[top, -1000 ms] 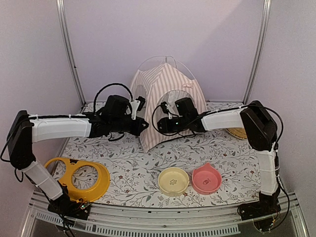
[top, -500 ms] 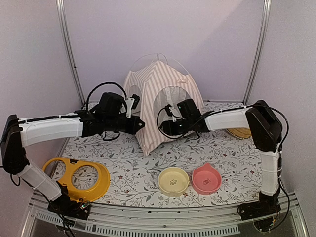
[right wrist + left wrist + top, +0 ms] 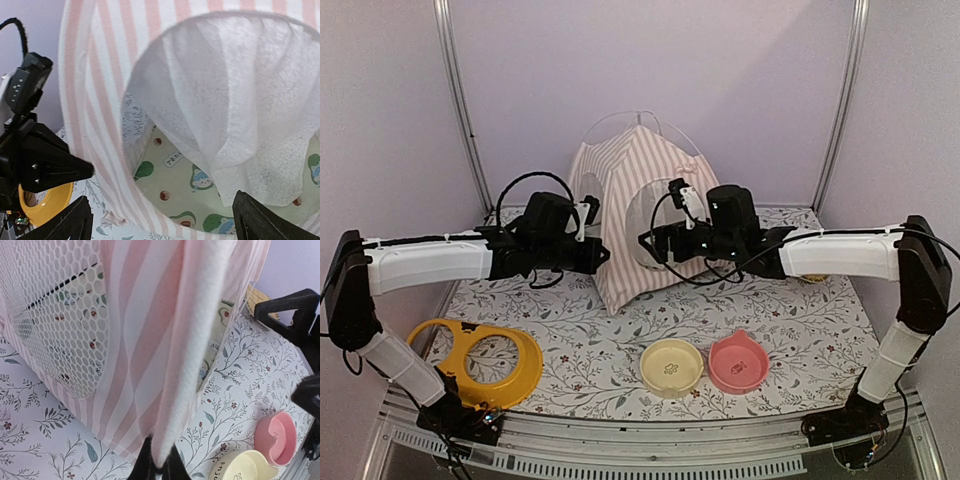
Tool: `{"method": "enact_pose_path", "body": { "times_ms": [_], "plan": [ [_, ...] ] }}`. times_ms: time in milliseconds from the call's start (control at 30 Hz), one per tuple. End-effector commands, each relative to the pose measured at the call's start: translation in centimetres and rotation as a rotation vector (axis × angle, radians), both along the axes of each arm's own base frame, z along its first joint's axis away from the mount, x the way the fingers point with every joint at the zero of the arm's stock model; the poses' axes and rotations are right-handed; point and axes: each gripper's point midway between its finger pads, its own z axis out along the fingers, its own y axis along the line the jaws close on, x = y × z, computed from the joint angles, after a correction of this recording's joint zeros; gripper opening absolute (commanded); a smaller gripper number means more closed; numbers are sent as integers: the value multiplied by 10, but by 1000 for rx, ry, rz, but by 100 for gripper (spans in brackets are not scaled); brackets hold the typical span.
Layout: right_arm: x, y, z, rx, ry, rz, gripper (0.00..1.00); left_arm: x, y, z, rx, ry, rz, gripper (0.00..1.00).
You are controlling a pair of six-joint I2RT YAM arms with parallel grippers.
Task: Set up the pet tent
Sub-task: Adjust the tent flap on the tent.
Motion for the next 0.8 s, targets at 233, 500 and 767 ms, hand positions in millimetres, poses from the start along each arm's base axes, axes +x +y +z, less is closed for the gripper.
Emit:
{"method": "enact_pose_path", "body": {
  "times_ms": [233,500,767],
  "plan": [
    [80,-7,-42,-51,-59,-294,99,-12,-3,20,-84,-6,-25,0],
    [118,16,-70,-15,-85,-358,99,-18,-4,32,-100,-14,-47,0],
    [136,29,-59,54,-106,-392,51,-17,7,30,-86,-4,15,0]
  ]
}}
